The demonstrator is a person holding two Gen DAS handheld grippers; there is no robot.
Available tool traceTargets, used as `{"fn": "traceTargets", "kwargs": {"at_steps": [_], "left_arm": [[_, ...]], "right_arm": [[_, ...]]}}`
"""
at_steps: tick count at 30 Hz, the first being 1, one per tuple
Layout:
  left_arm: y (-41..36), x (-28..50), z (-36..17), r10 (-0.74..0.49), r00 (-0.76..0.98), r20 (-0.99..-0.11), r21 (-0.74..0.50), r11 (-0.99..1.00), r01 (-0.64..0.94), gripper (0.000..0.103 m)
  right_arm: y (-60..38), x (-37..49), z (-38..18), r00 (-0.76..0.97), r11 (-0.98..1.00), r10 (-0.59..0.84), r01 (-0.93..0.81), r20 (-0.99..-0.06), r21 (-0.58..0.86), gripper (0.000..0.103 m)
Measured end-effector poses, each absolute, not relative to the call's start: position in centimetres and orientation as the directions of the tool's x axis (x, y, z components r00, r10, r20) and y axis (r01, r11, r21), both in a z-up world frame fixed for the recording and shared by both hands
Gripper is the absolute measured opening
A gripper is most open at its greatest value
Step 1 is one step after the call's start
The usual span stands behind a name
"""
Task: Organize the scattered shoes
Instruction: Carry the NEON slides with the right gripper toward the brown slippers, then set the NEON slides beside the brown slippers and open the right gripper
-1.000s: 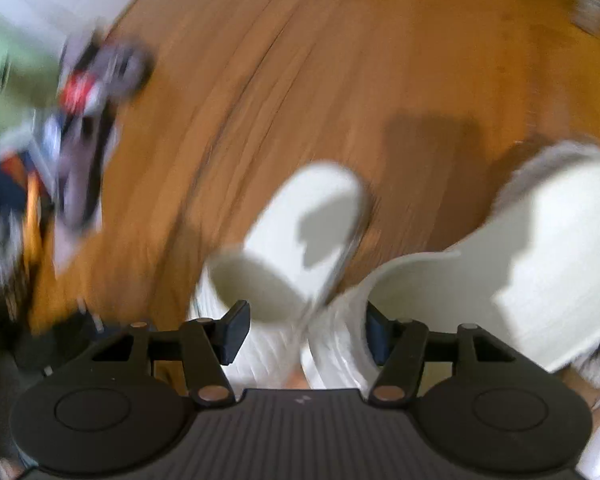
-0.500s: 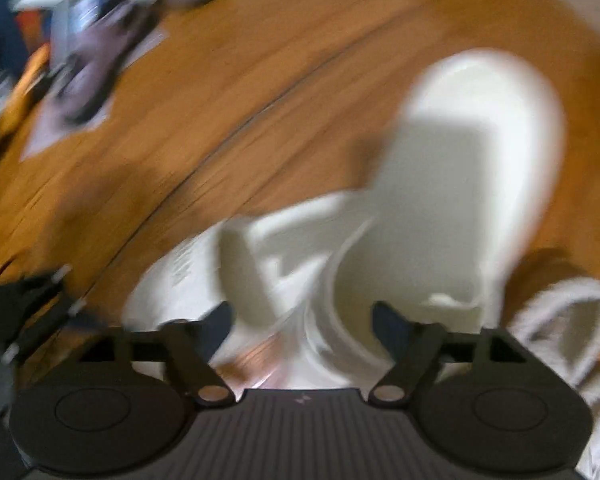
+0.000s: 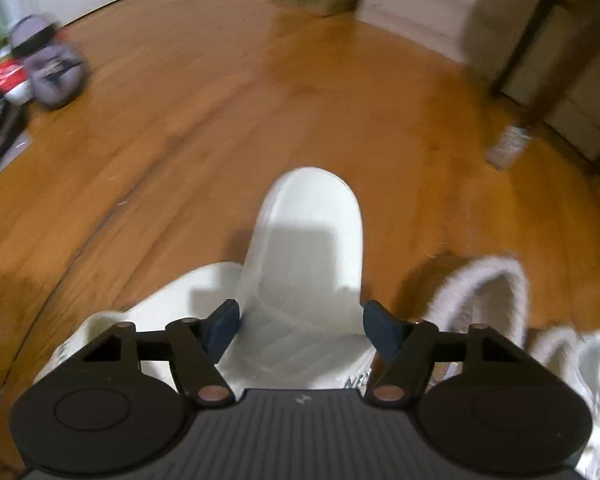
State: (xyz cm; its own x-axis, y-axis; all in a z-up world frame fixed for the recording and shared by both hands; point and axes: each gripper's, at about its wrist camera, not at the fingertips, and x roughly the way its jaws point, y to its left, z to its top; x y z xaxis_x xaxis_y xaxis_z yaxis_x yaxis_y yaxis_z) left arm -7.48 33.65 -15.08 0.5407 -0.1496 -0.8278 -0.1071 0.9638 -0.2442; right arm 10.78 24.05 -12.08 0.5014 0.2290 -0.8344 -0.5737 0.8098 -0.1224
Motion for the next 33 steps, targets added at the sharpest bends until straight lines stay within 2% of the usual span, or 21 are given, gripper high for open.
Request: {"fn": "traceTargets", "kwargs": {"at_steps": [2,3,5,7,11,16,18,20,21,24,25,30,33], "left_arm": [[34.3,-7.8,-15.4,-0.134,0.544,-0.828,-0.25,0.957,-0.144,0.103],[34.5,-7.9,-15.5,-0.13,0.547,-0.827,-0.253,0.955,-0.156,0.103],[35.0,-7.7,-15.9,-0.121,0.546,-0.829,-0.259,0.948,-0.183,0.103],[35.6,-7.5,-16.3,-0.112,0.544,-0.832,-0.265,0.94,-0.213,0.103],[36.4,-8.6,-16.6,-0.057,0.548,-0.835,-0.24,0.933,-0.268,0.103],[38.6,-11.4,-16.5,-0.022,0.565,-0.825,-0.277,0.887,-0.371,0.103],[40.2,-12.7,-16.6,-0.026,0.576,-0.817,-0.335,0.835,-0.437,0.103],[40.7,-13.1,-16.8,-0.026,0.58,-0.814,-0.35,0.82,-0.454,0.103],[41.0,-13.2,-16.9,-0.025,0.581,-0.813,-0.354,0.814,-0.461,0.103],[41.2,-13.3,-17.2,-0.032,0.578,-0.816,-0.364,0.804,-0.47,0.103],[41.2,-13.2,-17.4,-0.037,0.578,-0.815,-0.369,0.803,-0.469,0.103],[41.1,-13.7,-17.8,-0.038,0.573,-0.819,-0.373,0.794,-0.48,0.103],[41.3,-14.4,-18.4,-0.06,0.574,-0.816,-0.407,0.766,-0.497,0.103]], "right_arm": [[22.6,10.8,-11.2,0.516,0.857,0.326,-0.515,-0.792,0.018,0.073],[22.0,10.7,-10.7,0.515,0.855,0.402,-0.507,-0.757,0.11,0.081],[21.7,10.6,-10.4,0.486,0.827,0.496,-0.517,-0.72,0.22,0.089],[20.8,10.0,-9.7,0.42,0.791,0.568,-0.517,-0.708,0.328,0.089],[19.6,7.5,-11.1,0.189,0.651,0.686,-0.591,-0.703,0.476,0.076],[20.0,1.4,-15.8,0.142,0.619,0.591,-0.712,-0.794,0.333,0.074],[20.9,-0.5,-18.0,0.176,0.636,0.534,-0.728,-0.827,0.256,0.081],[21.9,-1.7,-19.4,0.233,0.665,0.49,-0.723,-0.84,0.188,0.081],[22.4,-2.1,-20.2,0.263,0.678,0.474,-0.718,-0.841,0.157,0.078],[23.2,-2.2,-21.5,0.28,0.68,0.499,-0.714,-0.82,0.169,0.056],[23.5,-2.3,-21.5,0.287,0.675,0.497,-0.721,-0.819,0.157,0.055],[25.3,-2.3,-20.7,0.369,0.628,0.491,-0.778,-0.789,0.027,0.026],[26.1,-1.2,-20.3,0.437,0.628,0.468,-0.776,-0.768,-0.059,0.02]]}}
